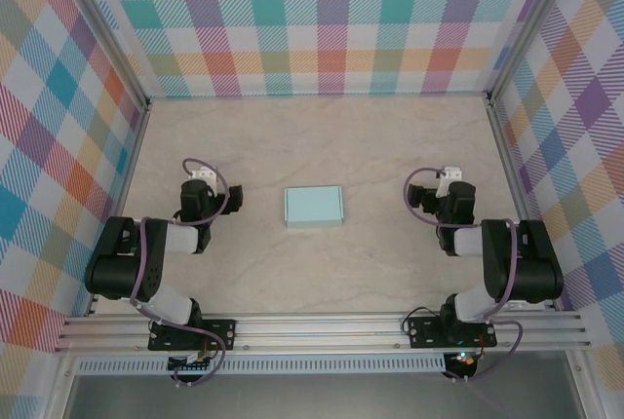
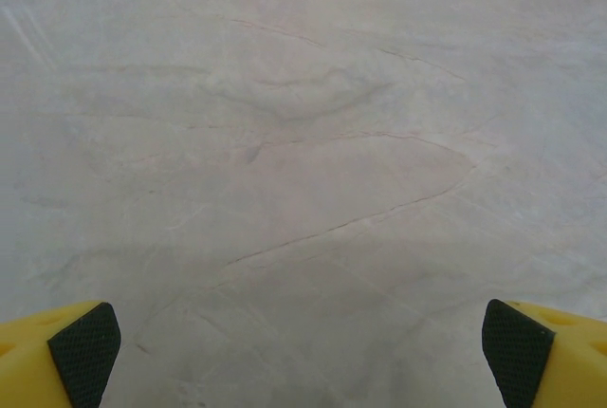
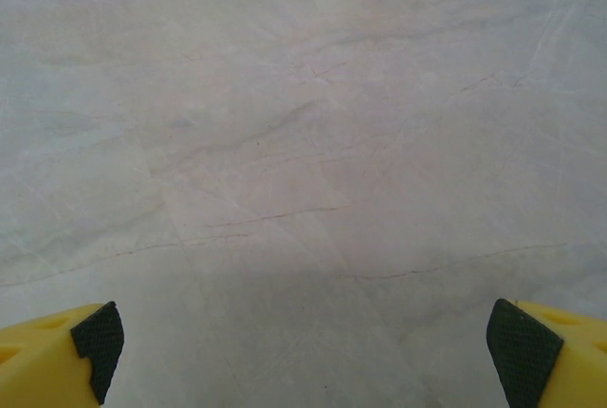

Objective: Fold the paper box

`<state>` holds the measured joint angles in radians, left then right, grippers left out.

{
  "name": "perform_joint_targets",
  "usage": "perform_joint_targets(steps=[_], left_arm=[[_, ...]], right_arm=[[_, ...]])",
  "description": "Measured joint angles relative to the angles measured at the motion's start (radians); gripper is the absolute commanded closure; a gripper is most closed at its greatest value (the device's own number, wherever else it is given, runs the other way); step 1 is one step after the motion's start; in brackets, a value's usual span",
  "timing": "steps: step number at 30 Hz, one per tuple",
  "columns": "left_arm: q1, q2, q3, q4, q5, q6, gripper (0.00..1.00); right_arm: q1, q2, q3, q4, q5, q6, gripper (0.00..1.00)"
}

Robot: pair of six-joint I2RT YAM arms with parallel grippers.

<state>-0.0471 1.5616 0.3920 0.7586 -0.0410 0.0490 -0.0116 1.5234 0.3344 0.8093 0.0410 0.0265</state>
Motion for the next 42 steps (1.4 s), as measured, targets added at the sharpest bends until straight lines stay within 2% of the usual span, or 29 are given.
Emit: perform_joint_targets(steps=[3, 9, 17, 42], left_arm=[[0.018, 0.001, -0.003, 0.018, -0.001, -0.024, 0.00], [-0.001, 0.001, 0.013, 0.023, -0.014, -0.027, 0.00], [-0.004, 0.001, 0.013, 0.027, -0.024, -0.027, 0.00], [-0.004, 0.001, 0.013, 0.027, -0.024, -0.027, 0.00]], right_arm=[[0.000, 0.000, 0.002, 0.024, -0.007, 0.003, 0.00], [0.008, 0.000, 0.020, 0.029, -0.064, -0.019, 0.00], [0.010, 0.001, 0.074, -0.013, -0.060, -0.018, 0.00], [0.010, 0.001, 0.075, -0.029, -0.060, -0.018, 0.00]])
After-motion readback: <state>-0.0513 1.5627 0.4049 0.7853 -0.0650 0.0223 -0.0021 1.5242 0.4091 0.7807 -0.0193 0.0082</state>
